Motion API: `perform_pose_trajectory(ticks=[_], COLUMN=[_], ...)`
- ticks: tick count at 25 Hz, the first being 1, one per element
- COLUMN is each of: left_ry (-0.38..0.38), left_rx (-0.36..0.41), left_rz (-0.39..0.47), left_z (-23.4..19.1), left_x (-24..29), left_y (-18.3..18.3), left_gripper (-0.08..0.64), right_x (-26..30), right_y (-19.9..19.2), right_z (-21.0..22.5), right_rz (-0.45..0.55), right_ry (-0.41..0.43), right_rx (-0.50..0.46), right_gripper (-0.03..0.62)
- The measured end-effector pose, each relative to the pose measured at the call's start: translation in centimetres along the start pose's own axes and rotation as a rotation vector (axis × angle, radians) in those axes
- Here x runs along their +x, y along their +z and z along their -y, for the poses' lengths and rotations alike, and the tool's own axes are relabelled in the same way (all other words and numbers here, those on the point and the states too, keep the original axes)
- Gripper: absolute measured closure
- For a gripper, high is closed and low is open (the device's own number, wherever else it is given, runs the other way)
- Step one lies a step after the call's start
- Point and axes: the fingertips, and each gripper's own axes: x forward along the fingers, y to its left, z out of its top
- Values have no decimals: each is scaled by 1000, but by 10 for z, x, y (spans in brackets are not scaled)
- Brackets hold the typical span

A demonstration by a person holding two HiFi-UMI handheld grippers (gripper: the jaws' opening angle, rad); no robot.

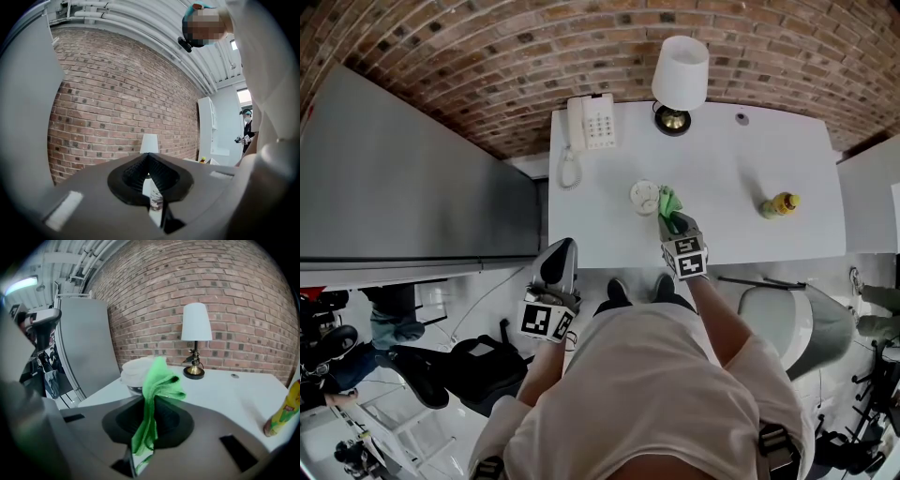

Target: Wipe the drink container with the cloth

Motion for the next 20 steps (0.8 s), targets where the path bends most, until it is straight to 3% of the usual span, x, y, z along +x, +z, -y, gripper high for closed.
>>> perform_pose_trajectory(ticks=[12,20], left_ry=[-14,-9], left_rx=[-8,2], left_rz=[1,14], left_z=[-8,-23], left_x=[-12,-21], left_y=[-2,5], left_gripper=[551,551], right_x=[5,18], right_y=[-11,-11], right_z=[-43,-83], right_rz=[-51,-80], right_ry=[49,102], right_rx=[29,-1], right_gripper=[538,538])
